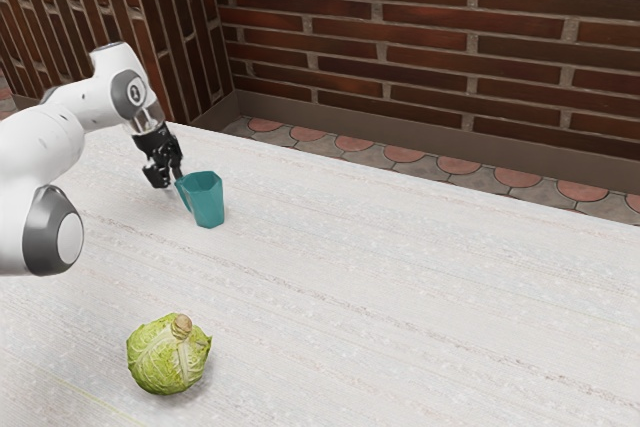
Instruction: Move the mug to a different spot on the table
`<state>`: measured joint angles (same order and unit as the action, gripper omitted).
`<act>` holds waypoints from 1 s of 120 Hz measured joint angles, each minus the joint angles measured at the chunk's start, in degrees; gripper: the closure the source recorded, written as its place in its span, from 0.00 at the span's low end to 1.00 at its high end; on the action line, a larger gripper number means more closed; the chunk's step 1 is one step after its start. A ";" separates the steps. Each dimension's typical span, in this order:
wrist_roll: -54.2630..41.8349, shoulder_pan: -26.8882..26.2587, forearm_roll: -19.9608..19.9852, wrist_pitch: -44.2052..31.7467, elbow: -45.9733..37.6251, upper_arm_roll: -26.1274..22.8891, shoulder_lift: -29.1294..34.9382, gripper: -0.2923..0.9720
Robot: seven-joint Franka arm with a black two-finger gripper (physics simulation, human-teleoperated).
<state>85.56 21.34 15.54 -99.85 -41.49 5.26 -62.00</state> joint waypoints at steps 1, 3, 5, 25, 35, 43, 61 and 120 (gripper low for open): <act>-0.01 -0.01 0.00 -0.01 -0.02 0.00 0.00 0.48; -0.02 -0.03 0.00 -0.03 -0.04 0.00 0.00 0.48; -0.04 -0.04 0.01 -0.05 -0.06 0.01 0.00 0.48; -0.20 -0.12 0.02 -0.23 -0.11 0.01 0.09 0.46; -0.32 -0.31 0.02 -0.34 -0.11 0.02 0.10 0.43; -0.40 -0.46 0.02 -0.48 -0.11 0.01 0.10 0.39; -0.79 -0.51 -0.04 -0.68 -0.11 0.08 0.34 0.32; -4.89 -0.59 -1.39 -1.92 -0.89 0.02 1.27 0.26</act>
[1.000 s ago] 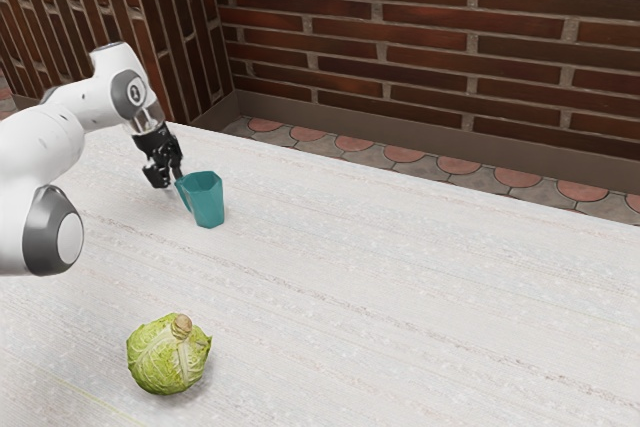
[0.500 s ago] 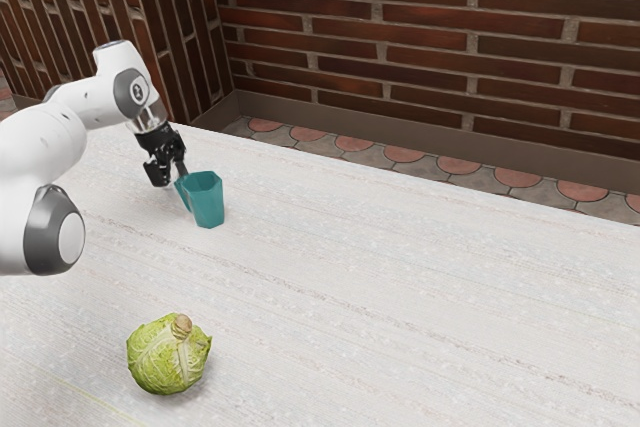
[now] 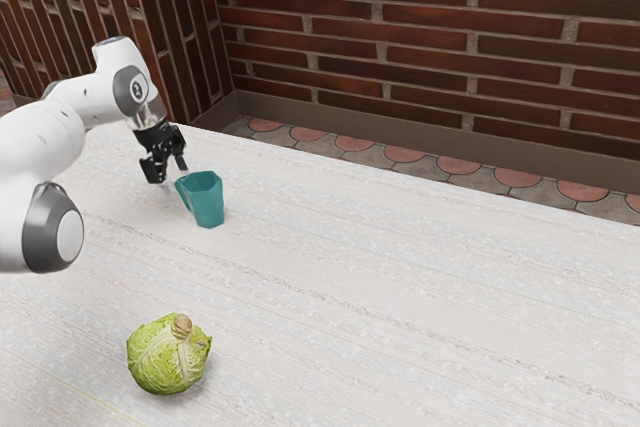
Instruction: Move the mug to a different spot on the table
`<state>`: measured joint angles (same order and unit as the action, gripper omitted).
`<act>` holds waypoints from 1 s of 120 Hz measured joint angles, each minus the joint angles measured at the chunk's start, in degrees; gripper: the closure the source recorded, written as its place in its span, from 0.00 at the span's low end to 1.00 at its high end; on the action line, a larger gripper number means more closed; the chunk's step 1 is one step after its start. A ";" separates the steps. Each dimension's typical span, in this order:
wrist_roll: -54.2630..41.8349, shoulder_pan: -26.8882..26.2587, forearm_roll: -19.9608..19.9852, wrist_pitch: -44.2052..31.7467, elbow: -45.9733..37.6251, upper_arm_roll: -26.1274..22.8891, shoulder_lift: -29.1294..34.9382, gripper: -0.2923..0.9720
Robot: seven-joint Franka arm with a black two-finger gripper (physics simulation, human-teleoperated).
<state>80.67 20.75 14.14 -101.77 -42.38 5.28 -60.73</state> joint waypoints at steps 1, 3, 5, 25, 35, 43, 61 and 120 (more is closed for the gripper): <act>-0.12 0.00 -0.02 -0.01 0.00 0.00 0.01 0.26; -0.35 0.00 -0.06 -0.04 0.00 0.00 0.02 0.26; -0.59 0.00 -0.10 -0.06 0.00 0.00 0.03 0.26; -3.15 -0.04 -0.28 -0.77 -1.24 0.00 0.40 0.26; -4.38 -0.27 -0.32 -1.01 -1.37 0.00 0.66 0.26; -5.30 -0.40 -0.35 -1.15 -1.40 0.00 0.73 0.26; -7.20 -0.80 -0.44 -1.32 -1.42 -0.07 0.80 0.26; -14.35 -1.26 -0.56 -1.07 -3.54 -0.25 1.86 0.39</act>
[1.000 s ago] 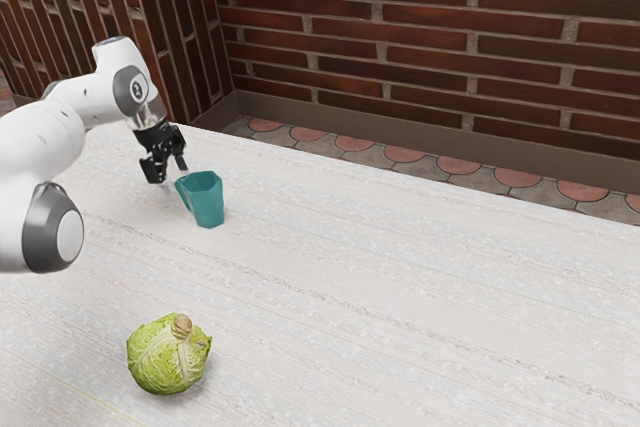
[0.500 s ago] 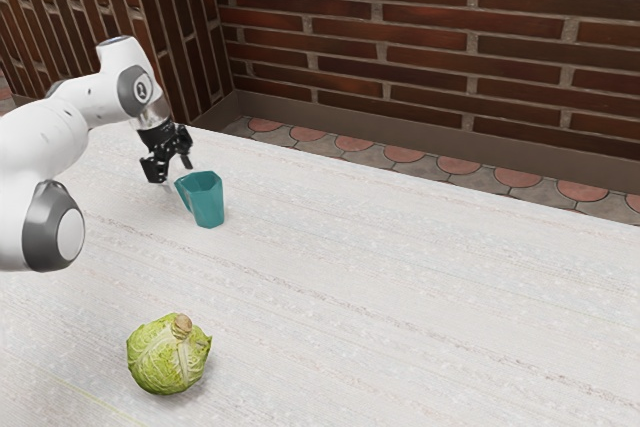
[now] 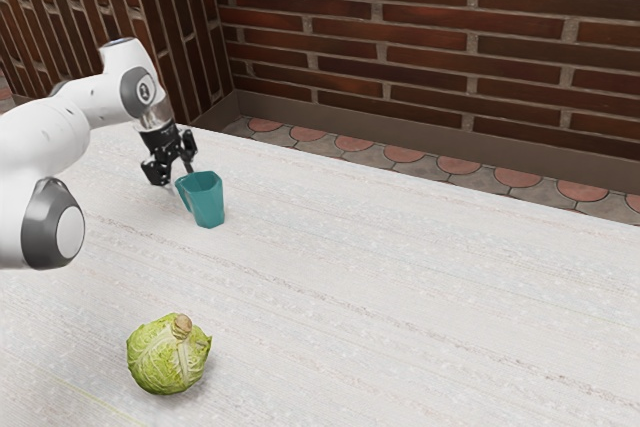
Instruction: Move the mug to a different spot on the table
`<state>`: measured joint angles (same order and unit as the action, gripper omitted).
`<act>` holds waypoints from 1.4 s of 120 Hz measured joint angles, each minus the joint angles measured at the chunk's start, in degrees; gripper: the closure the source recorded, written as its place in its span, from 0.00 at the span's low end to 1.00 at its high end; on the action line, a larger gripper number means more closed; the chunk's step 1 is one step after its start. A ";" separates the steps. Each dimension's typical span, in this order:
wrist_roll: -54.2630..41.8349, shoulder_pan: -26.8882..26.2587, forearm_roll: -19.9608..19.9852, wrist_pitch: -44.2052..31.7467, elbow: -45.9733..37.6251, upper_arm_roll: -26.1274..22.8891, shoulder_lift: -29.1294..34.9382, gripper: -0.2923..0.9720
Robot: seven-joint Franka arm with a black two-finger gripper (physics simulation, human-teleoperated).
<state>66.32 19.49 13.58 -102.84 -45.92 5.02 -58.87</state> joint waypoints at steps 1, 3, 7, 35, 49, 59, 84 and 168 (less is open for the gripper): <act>-0.10 -0.03 0.00 0.01 -0.10 -0.01 0.02 0.40; -0.29 -0.09 -0.01 0.04 -0.29 -0.06 0.09 0.41; -0.67 -0.17 -0.02 0.09 -0.65 -0.12 0.26 0.43; -2.76 -0.33 0.07 0.37 -1.45 -0.35 0.56 0.61; -3.50 -0.52 0.37 0.37 -1.88 -0.43 0.76 0.68; -3.94 -0.71 1.17 0.36 -3.15 -0.57 1.66 0.69; -4.84 -0.64 6.83 0.45 -7.17 -1.00 4.74 0.72; -15.18 -10.63 13.16 4.96 -18.86 -9.96 13.85 0.77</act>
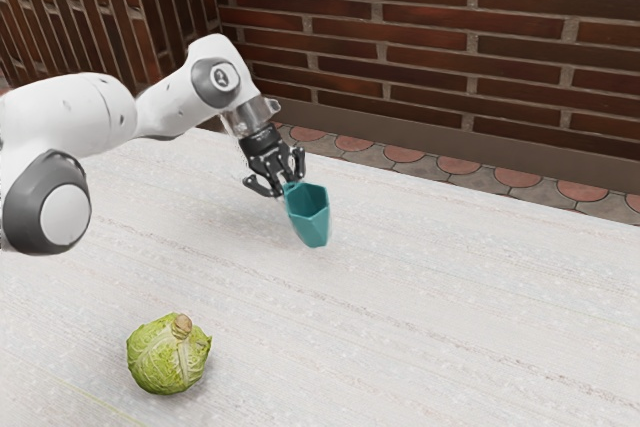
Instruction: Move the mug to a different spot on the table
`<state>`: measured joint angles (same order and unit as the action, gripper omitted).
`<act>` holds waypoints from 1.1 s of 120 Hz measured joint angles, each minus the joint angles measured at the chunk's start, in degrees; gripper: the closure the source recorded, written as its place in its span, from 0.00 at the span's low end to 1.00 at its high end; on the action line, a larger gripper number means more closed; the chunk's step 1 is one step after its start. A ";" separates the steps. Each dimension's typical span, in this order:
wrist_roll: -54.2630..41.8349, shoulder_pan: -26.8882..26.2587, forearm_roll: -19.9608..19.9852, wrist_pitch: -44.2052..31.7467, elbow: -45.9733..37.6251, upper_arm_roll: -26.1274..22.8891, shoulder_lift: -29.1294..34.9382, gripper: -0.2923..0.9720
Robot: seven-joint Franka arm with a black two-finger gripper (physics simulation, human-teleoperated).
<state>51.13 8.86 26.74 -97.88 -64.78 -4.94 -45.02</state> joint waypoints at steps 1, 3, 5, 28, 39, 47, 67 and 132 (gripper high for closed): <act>-0.33 -0.14 -0.29 0.25 0.06 -0.29 -0.05 0.77; -0.99 -0.47 -0.94 0.74 0.30 -0.86 -0.17 0.77; -1.66 -0.79 -1.66 1.19 0.57 -1.42 -0.28 0.77; -11.11 -4.11 -13.99 5.78 4.42 -7.41 -2.77 0.77; -16.21 -4.47 -21.64 8.43 7.60 -10.35 -4.54 0.77; -19.90 -4.43 -26.78 10.90 11.26 -11.68 -6.27 0.77; -27.81 -4.67 -35.72 18.78 16.74 -12.68 -9.95 0.77; -42.34 -5.96 -40.75 22.08 22.55 -13.26 -15.47 0.68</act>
<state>8.79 2.90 -14.01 -75.80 -42.23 -18.20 -60.49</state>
